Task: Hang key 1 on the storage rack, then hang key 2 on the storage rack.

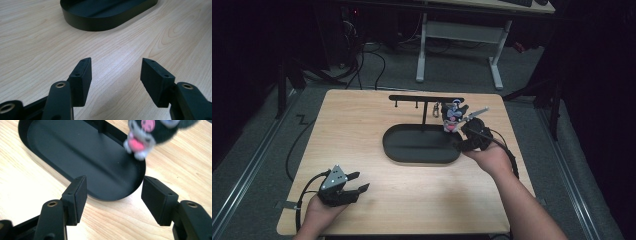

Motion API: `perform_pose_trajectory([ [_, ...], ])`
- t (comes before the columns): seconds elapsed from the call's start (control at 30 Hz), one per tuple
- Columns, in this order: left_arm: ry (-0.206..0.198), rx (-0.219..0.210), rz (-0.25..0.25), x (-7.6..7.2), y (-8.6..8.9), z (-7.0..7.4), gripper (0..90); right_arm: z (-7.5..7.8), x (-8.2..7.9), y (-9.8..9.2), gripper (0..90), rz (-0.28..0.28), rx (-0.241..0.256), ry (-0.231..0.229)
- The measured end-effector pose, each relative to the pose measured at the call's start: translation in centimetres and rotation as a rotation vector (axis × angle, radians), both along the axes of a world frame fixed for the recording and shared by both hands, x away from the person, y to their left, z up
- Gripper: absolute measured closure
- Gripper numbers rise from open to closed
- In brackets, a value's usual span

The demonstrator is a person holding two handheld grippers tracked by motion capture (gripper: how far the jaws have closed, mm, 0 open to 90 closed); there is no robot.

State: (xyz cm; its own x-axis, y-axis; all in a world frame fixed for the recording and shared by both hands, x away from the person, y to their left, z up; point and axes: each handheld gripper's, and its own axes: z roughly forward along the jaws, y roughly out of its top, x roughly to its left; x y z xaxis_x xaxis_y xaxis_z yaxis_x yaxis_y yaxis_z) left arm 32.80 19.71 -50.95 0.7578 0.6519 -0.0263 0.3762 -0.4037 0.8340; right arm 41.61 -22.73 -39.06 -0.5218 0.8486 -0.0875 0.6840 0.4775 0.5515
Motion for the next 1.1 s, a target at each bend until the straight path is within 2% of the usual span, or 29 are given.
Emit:
perform_pose_trajectory([
  [0.2,0.003,0.001,-0.002,-0.1,-0.1,0.0,42.9,-2.7,-3.2,-0.9,38.7,0.006,0.019,-0.116],
  [0.33,0.005,0.004,-0.001,-0.2,-0.2,-0.1,42.8,-4.7,-5.1,-1.7,37.8,-0.016,0.079,-0.171],
  [0.4,0.007,0.002,-0.002,-0.3,-0.2,-0.1,42.7,-5.8,-5.9,-2.3,36.3,-0.023,0.104,-0.214],
  [0.57,0.001,0.003,-0.007,-0.4,-0.4,-0.2,42.3,-8.4,-7.5,-3.6,29.4,-0.059,0.193,-0.248],
  [0.63,-0.001,0.004,-0.008,-0.5,-0.4,-0.3,41.9,-9.3,-8.1,-3.9,26.7,-0.071,0.208,-0.264],
  [0.8,0.005,0.009,-0.011,-0.6,-0.6,-0.5,41.7,-11.5,-9.5,-4.6,18.4,-0.082,0.22,-0.301],
  [0.87,0.012,0.014,-0.01,-0.6,-0.7,-0.6,41.7,-12.3,-10.2,-4.8,16.2,-0.09,0.206,-0.341],
  [0.93,0.015,0.017,-0.009,-0.6,-0.8,-0.7,41.6,-12.7,-11.1,-5.4,16.1,-0.105,0.222,-0.387],
  [1.03,0.01,0.018,-0.008,-0.6,-1.0,-0.7,41.5,-12.6,-11.5,-6.5,15.1,-0.134,0.263,-0.389],
  [1.1,0.003,0.009,-0.006,-0.6,-1.1,-0.6,41.5,-12.8,-11.6,-7.0,15.2,-0.15,0.262,-0.394],
])
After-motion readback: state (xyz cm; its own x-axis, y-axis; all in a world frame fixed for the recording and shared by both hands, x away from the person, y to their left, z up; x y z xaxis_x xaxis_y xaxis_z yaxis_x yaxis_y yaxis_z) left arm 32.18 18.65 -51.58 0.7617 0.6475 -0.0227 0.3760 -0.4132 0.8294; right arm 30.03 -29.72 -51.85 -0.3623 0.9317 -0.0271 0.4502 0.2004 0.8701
